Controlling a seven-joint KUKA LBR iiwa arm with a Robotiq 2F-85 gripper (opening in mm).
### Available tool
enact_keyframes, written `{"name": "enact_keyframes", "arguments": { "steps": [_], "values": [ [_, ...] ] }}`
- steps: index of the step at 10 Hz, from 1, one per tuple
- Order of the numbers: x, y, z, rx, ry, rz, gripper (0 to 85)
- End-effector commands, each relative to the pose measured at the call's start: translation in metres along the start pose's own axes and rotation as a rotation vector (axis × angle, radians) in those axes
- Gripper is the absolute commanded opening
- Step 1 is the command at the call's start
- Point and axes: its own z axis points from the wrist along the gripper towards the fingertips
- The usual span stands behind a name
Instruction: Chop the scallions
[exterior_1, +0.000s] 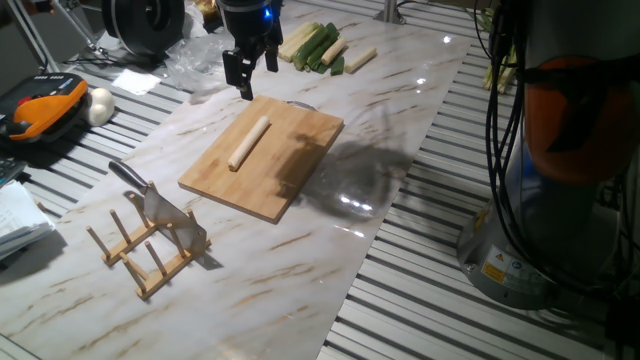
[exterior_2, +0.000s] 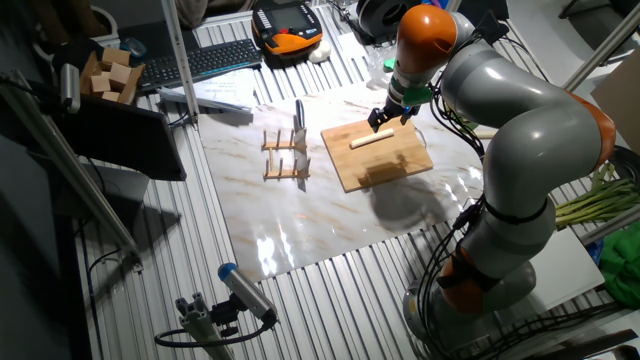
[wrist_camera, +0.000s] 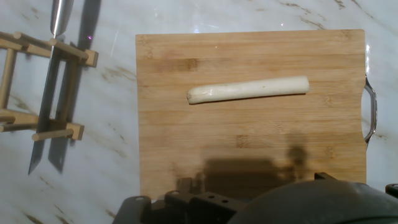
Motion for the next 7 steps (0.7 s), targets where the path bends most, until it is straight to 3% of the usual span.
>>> {"name": "enact_keyframes", "arguments": {
  "steps": [1,7],
  "values": [
    [0.0,0.0003,-0.0008,-0.045,0.098,0.109,0.0],
    [-0.0025,0.0033,-0.0013,-0.053,0.104,0.119,0.0]
  ]
}}
